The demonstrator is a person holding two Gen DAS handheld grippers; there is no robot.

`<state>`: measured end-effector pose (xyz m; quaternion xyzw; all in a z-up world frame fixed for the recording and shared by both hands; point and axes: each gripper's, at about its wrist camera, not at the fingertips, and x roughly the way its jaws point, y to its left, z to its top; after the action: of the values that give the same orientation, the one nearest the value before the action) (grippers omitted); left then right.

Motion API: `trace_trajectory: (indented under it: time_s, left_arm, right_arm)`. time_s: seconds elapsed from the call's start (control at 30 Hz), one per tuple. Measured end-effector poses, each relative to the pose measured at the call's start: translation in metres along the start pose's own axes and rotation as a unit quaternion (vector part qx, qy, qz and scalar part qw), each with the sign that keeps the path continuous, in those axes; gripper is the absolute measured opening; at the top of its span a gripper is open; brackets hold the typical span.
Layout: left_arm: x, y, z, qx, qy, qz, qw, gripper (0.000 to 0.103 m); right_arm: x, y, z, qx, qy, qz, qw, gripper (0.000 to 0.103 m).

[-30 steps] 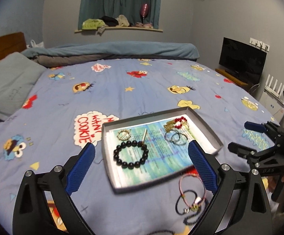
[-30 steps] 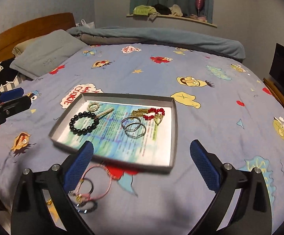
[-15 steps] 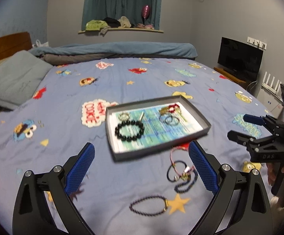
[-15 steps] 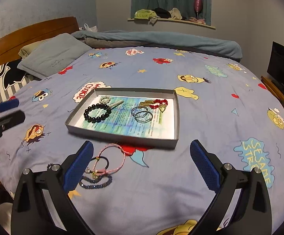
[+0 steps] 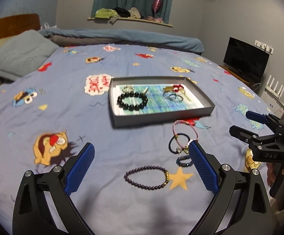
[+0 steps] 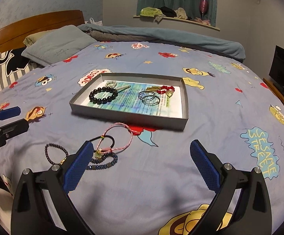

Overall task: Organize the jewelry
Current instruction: 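Withdraw both open tools from the box toward the remaining jewelry, then close the left tool on the dark bead bracelet while the right tool grasps the pink cord bracelet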

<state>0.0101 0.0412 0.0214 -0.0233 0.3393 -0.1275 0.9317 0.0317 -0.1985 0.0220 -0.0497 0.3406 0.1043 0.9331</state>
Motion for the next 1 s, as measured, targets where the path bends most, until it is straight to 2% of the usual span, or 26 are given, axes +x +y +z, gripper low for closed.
trace_trajectory:
  time_s: [0.3, 0.57, 0.77, 0.87, 1.0]
  left_arm:
    - [0.019, 0.013, -0.017, 0.0, 0.018, 0.021, 0.9996, 0.096]
    - [0.037, -0.001, -0.034, 0.055, 0.046, 0.035, 0.9968, 0.096]
    - [0.049, -0.016, -0.043, 0.089, 0.069, 0.021, 0.9935, 0.096]
    - [0.051, -0.016, -0.043, 0.088, 0.071, 0.019, 0.9934, 0.096]
    - [0.054, -0.008, -0.041, 0.071, 0.074, 0.023, 0.9945, 0.094]
  right_arm:
    - [0.02, -0.003, -0.02, 0.001, 0.002, 0.002, 1.0, 0.097]
    - [0.033, -0.008, -0.034, 0.001, -0.001, 0.028, 1.0, 0.097]
    - [0.044, 0.002, -0.036, -0.019, -0.003, 0.034, 0.999, 0.097]
    - [0.056, -0.002, -0.034, 0.0, 0.012, 0.045, 0.999, 0.097]
    - [0.063, -0.01, -0.029, 0.036, 0.017, 0.06, 0.997, 0.087]
